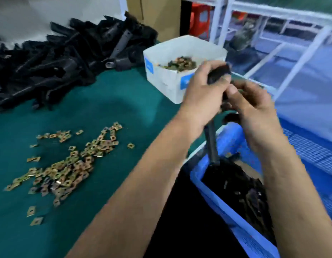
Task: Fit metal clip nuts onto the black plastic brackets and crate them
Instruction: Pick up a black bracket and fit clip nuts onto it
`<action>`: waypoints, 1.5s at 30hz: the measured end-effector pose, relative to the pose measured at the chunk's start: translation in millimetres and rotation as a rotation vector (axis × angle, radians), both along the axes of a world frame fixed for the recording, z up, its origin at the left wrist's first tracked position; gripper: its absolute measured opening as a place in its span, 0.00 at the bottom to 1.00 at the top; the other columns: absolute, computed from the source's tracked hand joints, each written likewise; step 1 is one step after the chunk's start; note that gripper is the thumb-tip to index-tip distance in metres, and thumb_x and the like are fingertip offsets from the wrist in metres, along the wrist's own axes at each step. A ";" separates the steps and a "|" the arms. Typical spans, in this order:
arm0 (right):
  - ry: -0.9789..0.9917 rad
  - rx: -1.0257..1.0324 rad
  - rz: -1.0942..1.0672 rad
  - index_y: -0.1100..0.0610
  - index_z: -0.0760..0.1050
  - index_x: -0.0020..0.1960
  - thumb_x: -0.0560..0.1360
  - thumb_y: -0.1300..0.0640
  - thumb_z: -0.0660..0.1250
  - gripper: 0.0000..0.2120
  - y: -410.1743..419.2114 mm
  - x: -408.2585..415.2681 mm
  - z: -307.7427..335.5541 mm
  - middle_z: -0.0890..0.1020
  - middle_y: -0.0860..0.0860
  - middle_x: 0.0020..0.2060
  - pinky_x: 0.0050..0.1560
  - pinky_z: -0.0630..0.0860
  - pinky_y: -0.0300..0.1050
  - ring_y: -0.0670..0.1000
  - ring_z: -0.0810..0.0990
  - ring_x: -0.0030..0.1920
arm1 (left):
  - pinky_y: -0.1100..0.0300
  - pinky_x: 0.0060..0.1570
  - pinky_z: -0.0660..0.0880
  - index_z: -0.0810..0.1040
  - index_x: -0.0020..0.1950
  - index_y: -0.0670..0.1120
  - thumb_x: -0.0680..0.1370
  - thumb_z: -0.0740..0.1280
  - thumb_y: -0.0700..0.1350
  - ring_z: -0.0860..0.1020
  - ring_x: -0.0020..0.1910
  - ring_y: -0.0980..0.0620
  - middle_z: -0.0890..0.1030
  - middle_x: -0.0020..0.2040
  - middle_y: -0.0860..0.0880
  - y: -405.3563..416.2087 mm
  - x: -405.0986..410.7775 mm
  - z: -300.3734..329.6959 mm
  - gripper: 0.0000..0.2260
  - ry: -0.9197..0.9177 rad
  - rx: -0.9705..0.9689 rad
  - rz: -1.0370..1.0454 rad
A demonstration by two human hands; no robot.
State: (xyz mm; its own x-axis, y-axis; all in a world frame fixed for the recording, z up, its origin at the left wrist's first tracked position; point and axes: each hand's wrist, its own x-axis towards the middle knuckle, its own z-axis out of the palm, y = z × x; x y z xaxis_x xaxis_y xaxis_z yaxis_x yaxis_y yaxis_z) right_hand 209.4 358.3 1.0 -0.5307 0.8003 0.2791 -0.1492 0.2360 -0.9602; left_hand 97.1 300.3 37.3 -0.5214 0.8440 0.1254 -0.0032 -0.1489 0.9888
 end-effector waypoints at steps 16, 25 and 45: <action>-0.998 -0.116 -0.206 0.57 0.84 0.56 0.80 0.54 0.70 0.09 77.6 138.1 -243.6 0.86 0.54 0.49 0.54 0.78 0.52 0.55 0.83 0.51 | 0.47 0.73 0.68 0.64 0.78 0.43 0.82 0.61 0.62 0.69 0.74 0.38 0.70 0.76 0.39 70.9 114.1 -233.3 0.32 0.302 -1.014 -0.391; -1.143 0.084 -0.428 0.60 0.82 0.48 0.79 0.56 0.66 0.09 77.6 99.8 -217.2 0.85 0.63 0.46 0.48 0.75 0.53 0.66 0.82 0.51 | 0.48 0.59 0.76 0.76 0.63 0.48 0.82 0.65 0.52 0.79 0.60 0.43 0.78 0.62 0.47 68.1 96.6 -186.7 0.12 0.888 -0.516 -0.258; -0.480 0.976 0.258 0.57 0.79 0.43 0.72 0.57 0.65 0.05 -152.5 -230.5 -0.6 0.81 0.56 0.39 0.40 0.76 0.57 0.63 0.79 0.42 | 0.60 0.40 0.71 0.79 0.47 0.47 0.82 0.64 0.42 0.75 0.35 0.62 0.77 0.34 0.57 -199.2 -180.5 -45.0 0.06 0.611 0.028 0.967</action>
State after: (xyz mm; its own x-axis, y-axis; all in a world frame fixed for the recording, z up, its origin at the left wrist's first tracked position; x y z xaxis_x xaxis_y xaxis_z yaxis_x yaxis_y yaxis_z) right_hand -21.2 205.8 0.4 -0.8707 0.2001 0.4493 0.0336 0.9356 -0.3514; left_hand -83.4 101.2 -7.7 -0.7963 0.1153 0.5938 0.6048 0.1508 0.7819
